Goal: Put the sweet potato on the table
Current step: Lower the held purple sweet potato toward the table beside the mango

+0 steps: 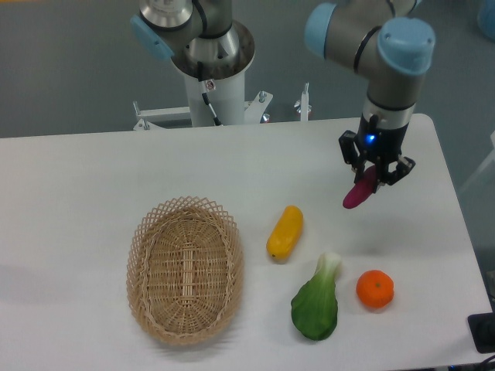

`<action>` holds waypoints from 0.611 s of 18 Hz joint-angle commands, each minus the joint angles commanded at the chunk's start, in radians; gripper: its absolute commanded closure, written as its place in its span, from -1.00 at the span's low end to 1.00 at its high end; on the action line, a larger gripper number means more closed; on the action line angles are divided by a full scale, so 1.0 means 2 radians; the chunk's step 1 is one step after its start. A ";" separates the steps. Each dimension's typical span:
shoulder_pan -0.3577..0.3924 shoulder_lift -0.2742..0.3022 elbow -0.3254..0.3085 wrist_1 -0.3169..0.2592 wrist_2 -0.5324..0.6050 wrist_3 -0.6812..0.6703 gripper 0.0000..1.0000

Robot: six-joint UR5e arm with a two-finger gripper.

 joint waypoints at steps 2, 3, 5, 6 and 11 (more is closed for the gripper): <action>0.002 -0.018 -0.002 0.030 0.000 0.006 0.33; 0.002 -0.026 -0.002 0.034 0.001 0.012 0.33; 0.002 -0.030 -0.011 0.036 0.001 0.036 0.32; 0.003 -0.029 -0.018 0.034 0.001 0.048 0.33; 0.005 -0.016 -0.067 0.033 0.008 0.100 0.32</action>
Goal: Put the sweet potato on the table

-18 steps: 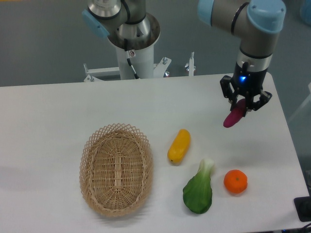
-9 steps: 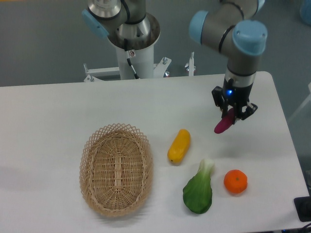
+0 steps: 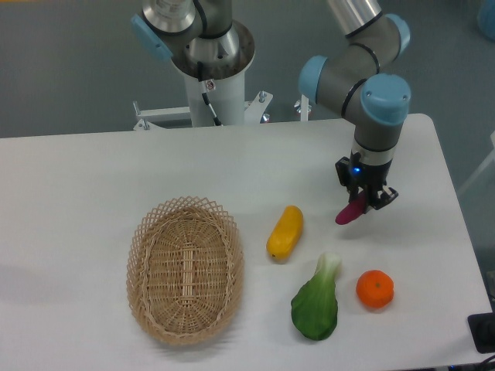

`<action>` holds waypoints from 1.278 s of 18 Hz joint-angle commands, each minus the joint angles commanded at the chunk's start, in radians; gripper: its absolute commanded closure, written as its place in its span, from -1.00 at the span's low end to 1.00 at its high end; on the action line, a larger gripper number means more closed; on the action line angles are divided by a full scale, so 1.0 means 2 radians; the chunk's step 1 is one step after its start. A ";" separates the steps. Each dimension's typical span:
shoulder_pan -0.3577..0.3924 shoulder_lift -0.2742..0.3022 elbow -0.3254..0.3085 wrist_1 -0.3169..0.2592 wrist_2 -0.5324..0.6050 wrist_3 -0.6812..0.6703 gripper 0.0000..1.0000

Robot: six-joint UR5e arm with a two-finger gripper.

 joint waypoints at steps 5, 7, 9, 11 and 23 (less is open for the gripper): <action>0.001 0.002 -0.010 0.000 0.005 -0.001 0.23; 0.001 0.002 -0.006 0.002 0.005 -0.003 -0.41; 0.002 0.003 0.009 0.000 0.005 -0.005 -1.00; 0.001 0.003 0.010 0.000 0.004 -0.011 -1.00; -0.012 0.056 0.121 -0.021 0.002 -0.055 -1.00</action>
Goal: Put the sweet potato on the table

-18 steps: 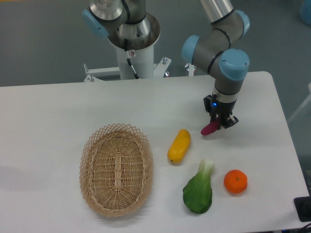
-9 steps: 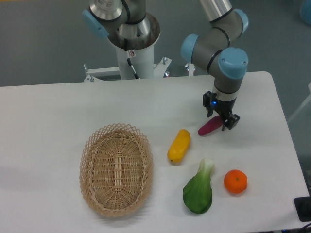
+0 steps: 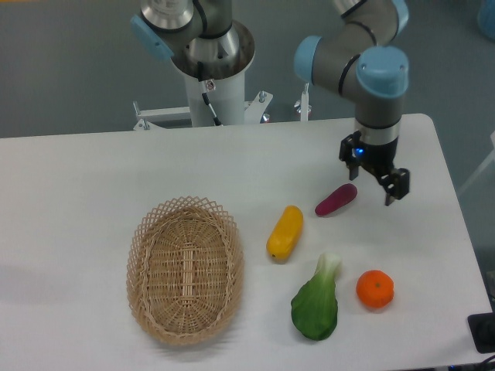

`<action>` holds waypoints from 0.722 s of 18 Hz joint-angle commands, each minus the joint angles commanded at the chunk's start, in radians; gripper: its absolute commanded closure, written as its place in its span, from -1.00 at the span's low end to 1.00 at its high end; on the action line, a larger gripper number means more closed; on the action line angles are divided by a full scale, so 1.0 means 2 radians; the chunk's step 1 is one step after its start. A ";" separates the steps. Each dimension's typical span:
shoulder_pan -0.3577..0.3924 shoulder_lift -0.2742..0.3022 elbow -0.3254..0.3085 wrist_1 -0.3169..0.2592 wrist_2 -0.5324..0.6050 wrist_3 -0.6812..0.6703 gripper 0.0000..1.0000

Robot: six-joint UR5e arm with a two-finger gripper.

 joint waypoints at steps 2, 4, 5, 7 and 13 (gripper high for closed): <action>-0.002 0.008 0.028 -0.028 -0.004 0.001 -1.00; -0.009 0.015 0.061 -0.083 -0.002 0.000 -1.00; -0.009 0.018 0.073 -0.103 0.001 0.001 -1.00; -0.002 0.018 0.090 -0.127 0.000 0.002 -1.00; 0.022 0.025 0.106 -0.177 0.000 0.052 -1.00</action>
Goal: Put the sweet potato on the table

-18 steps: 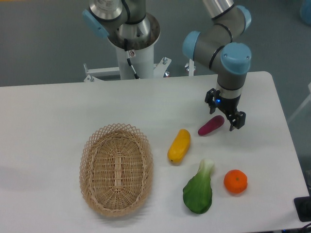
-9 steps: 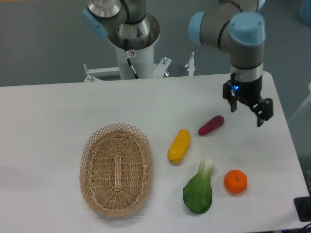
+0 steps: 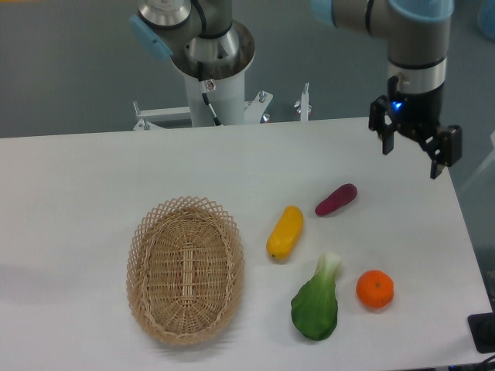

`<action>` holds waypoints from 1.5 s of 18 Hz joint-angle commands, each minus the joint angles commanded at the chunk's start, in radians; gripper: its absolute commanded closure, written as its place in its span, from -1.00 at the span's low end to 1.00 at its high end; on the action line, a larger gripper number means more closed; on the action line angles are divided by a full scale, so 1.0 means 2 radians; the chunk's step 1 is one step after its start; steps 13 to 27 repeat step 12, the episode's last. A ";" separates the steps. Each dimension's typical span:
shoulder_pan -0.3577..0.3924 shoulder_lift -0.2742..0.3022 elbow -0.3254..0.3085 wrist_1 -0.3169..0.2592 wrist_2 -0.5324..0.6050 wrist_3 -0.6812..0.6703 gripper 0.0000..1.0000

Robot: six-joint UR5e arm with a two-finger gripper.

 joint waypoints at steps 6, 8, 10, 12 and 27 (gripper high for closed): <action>0.043 0.025 -0.021 -0.029 -0.002 0.085 -1.00; 0.045 0.029 -0.025 -0.028 -0.002 0.086 -1.00; 0.044 0.031 -0.031 -0.024 -0.002 0.086 -1.00; 0.045 0.031 -0.031 -0.025 -0.005 0.085 -1.00; 0.045 0.031 -0.031 -0.025 -0.005 0.085 -1.00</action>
